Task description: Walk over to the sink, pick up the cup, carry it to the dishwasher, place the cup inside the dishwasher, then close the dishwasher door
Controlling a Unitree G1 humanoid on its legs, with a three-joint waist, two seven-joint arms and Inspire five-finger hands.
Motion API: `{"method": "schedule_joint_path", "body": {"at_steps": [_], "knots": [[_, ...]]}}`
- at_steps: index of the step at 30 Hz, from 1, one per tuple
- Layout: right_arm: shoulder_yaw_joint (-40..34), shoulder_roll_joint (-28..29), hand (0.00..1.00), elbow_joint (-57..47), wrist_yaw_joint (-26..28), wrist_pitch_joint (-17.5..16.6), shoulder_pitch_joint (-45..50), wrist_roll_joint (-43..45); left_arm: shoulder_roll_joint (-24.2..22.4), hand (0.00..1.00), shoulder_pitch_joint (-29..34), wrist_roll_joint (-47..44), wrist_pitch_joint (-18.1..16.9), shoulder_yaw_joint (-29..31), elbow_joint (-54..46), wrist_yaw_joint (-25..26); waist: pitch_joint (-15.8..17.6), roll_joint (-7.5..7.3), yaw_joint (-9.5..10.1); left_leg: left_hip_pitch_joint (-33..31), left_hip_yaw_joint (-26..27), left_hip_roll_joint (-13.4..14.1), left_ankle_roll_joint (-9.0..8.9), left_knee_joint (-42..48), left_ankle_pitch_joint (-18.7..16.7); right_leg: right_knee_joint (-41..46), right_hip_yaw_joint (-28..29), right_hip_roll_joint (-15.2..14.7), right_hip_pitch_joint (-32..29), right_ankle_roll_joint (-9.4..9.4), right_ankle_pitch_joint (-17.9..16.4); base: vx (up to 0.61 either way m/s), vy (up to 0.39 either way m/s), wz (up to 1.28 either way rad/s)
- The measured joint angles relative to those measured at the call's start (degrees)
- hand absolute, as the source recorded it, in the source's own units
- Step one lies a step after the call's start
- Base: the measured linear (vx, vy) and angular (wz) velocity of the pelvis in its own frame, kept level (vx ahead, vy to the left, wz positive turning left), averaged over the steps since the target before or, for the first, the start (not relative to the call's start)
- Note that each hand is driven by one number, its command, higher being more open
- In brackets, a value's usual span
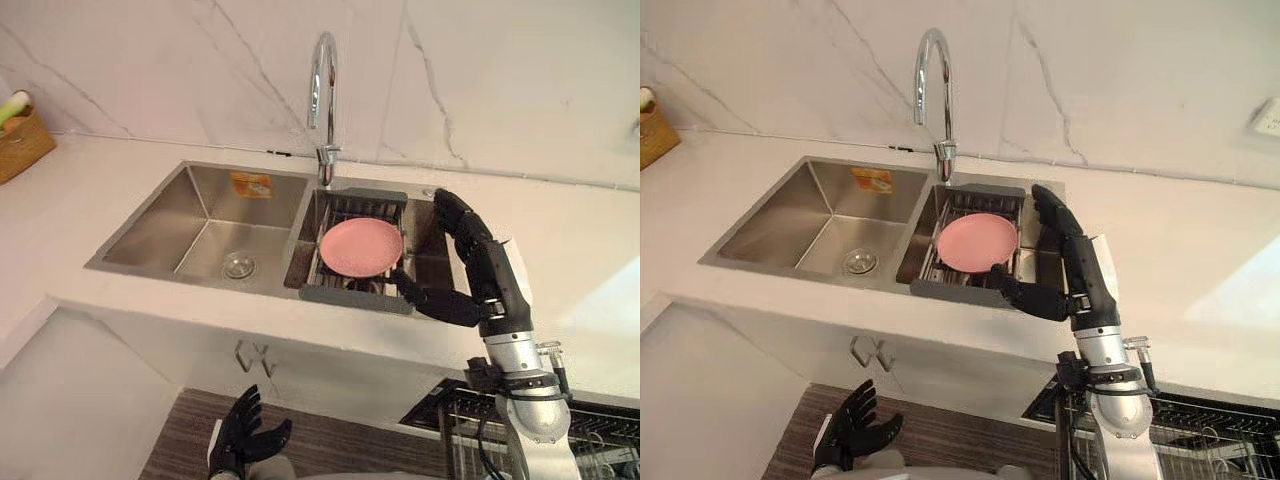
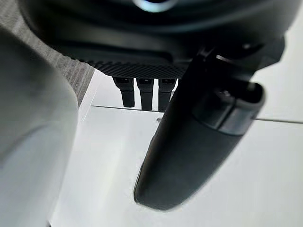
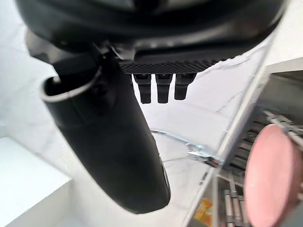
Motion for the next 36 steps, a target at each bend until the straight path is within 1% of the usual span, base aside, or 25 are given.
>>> {"method": "schedule_joint_path", "body": {"at_steps": [1,2,4,9,10,16,20,23,26,28,31,34,36], "knots": [[-0.2,0.1,0.9,0.1,0.1,0.3,0.0,0.0,0.0,0.9,-0.3,0.1,0.0,0.1,0.0,0.0,-0.1,-0.1,-0.13,0.4,0.1,-0.5,0.31,-0.9,0.2,-0.1,0.2,-0.6,0.1,0.0,0.0,0.16,0.184,0.1],[-0.1,0.6,0.9,0.1,0.4,0.5,0.0,-0.1,-0.1,0.9,-0.6,0.7,0.0,0.1,-0.4,0.1,-0.2,-0.24,-0.28,1.7,0.6,-1.7,0.77,-3.1,0.9,-0.4,1.1,-1.5,0.3,0.01,0.0,0.11,0.156,0.02],[0.0,1.3,0.9,0.1,0.4,0.5,-0.1,-0.7,0.0,0.9,-0.6,1.0,0.0,0.2,-0.9,0.4,-0.5,-0.21,-0.11,2.7,1.3,-2.3,0.97,-5.0,1.2,-1.4,1.7,-1.9,0.7,0.41,0.2,0.08,0.101,-0.07],[0.0,1.7,0.9,2.7,-0.3,0.7,-0.1,-2.4,0.6,0.9,-0.5,1.0,0.3,0.5,-0.9,1.9,-0.8,-0.88,-0.54,4.5,1.7,-2.3,0.79,-6.6,1.3,-3.5,2.1,-1.8,2.4,1.35,0.8,0.03,0.014,-0.05],[1.1,2.2,0.9,10.3,-1.8,3.1,-0.4,-5.8,1.8,0.9,-0.3,1.0,2.1,0.8,0.0,2.9,-1.0,-2.94,-0.95,7.2,2.7,-2.5,0.12,-14.0,4.4,-9.0,4.4,-0.6,3.6,1.88,4.0,0.0,0.0,0.0],[1.1,2.2,0.9,11.5,-1.8,3.1,-0.9,-5.8,1.9,0.9,-0.5,1.0,2.1,0.9,0.4,2.9,-0.9,-2.84,-1.05,7.2,2.8,-2.6,-0.01,-14.7,4.5,-9.1,4.4,-0.7,3.4,1.9,4.0,0.0,0.0,0.0],[1.1,2.2,0.9,14.6,-1.8,3.1,-2.1,-5.8,2.2,0.9,-3.1,0.6,2.3,3.2,4.4,2.5,-0.7,-2.58,-1.07,7.8,2.8,-2.9,0.03,-16.1,5.4,-9.3,4.0,-0.9,3.4,2.18,4.2,0.0,0.0,0.0],[1.0,2.0,0.9,16.2,-1.9,3.1,-3.3,-7.0,3.7,0.9,-4.8,-0.3,3.0,4.5,8.2,2.4,-0.3,-2.41,-1.43,8.6,2.7,-2.9,0.06,-16.8,5.7,-9.7,3.1,-1.1,4.2,2.36,4.4,0.01,-0.002,0.04],[1.0,0.2,0.9,17.8,-1.9,3.0,-5.8,-9.3,5.0,0.9,-4.9,-0.3,4.2,5.7,11.6,2.5,-0.1,-2.32,-1.55,9.0,2.5,-3.1,0.14,-17.0,5.7,-10.9,2.6,-1.3,5.1,2.75,5.2,0.01,0.012,0.05],[1.0,-2.0,0.9,19.0,-1.8,3.0,-8.4,-11.3,5.7,0.9,-4.9,-0.4,5.5,6.4,13.4,2.8,0.6,-2.24,-1.51,8.9,2.1,-3.5,0.33,-17.0,5.8,-11.7,2.2,-1.6,5.6,3.01,5.7,-0.01,0.024,0.09],[1.0,-4.6,0.9,21.4,-1.8,3.0,-11.6,-12.3,7.0,0.9,-4.8,-0.4,6.8,6.6,13.6,3.1,1.8,-2.0,-1.16,8.6,1.5,-3.8,0.5,-16.9,6.0,-12.9,1.4,-1.8,6.0,3.17,6.5,-0.04,0.019,0.12],[1.0,-6.2,0.9,22.6,-1.8,3.0,-13.8,-12.7,7.2,0.9,-4.9,-0.4,7.1,8.2,13.5,3.6,2.3,-1.57,-0.76,8.2,1.3,-4.0,0.58,-16.7,6.0,-13.3,1.0,-2.1,6.0,3.26,6.8,-0.04,0.013,0.04],[1.1,-7.8,0.9,22.8,-1.9,3.0,-15.2,-14.8,8.1,0.9,-4.9,-0.4,7.9,8.8,13.0,3.8,3.0,-1.21,-0.66,7.9,1.0,-4.1,0.64,-16.3,6.0,-13.3,0.3,-2.3,6.0,3.32,6.9,-0.04,0.002,0.06]]}}
